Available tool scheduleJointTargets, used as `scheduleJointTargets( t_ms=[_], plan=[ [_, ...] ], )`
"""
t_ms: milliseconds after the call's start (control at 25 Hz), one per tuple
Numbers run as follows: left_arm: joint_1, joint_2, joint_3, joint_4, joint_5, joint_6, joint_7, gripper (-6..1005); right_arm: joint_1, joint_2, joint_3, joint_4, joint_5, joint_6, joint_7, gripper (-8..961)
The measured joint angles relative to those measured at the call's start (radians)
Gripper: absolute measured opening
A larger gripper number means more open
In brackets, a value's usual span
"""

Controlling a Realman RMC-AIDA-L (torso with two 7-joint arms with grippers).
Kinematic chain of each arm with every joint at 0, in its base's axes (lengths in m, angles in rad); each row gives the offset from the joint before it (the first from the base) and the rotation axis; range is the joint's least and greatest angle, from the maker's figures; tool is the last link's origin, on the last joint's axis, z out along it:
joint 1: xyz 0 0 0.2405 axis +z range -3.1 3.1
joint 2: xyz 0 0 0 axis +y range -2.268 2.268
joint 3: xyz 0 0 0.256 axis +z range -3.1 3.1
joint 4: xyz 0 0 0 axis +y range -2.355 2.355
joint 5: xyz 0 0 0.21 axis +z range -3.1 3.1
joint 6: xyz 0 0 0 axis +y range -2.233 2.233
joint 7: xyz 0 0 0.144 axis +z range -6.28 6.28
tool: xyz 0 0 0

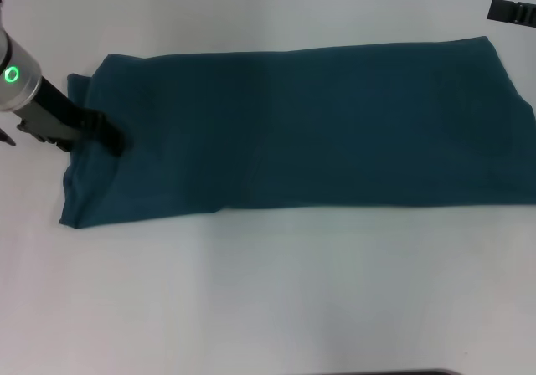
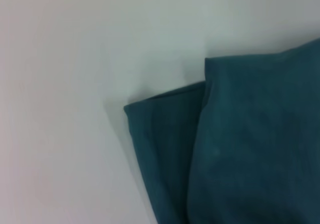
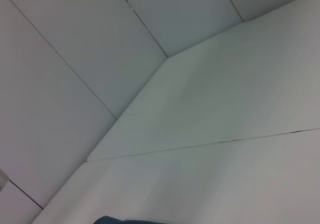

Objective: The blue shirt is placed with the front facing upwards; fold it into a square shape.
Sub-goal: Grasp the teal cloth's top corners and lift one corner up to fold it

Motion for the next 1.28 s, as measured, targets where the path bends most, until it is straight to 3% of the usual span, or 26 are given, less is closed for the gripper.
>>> scheduleJointTargets(
  t_ms=[1280],
  plan=[
    [-0.031,0.021,-0.049,0.036,0.0,0.023,-0.013,765,-0.002,-0.003,0.0,0.0,0.0,-0.002,-0.001,668]
  ],
)
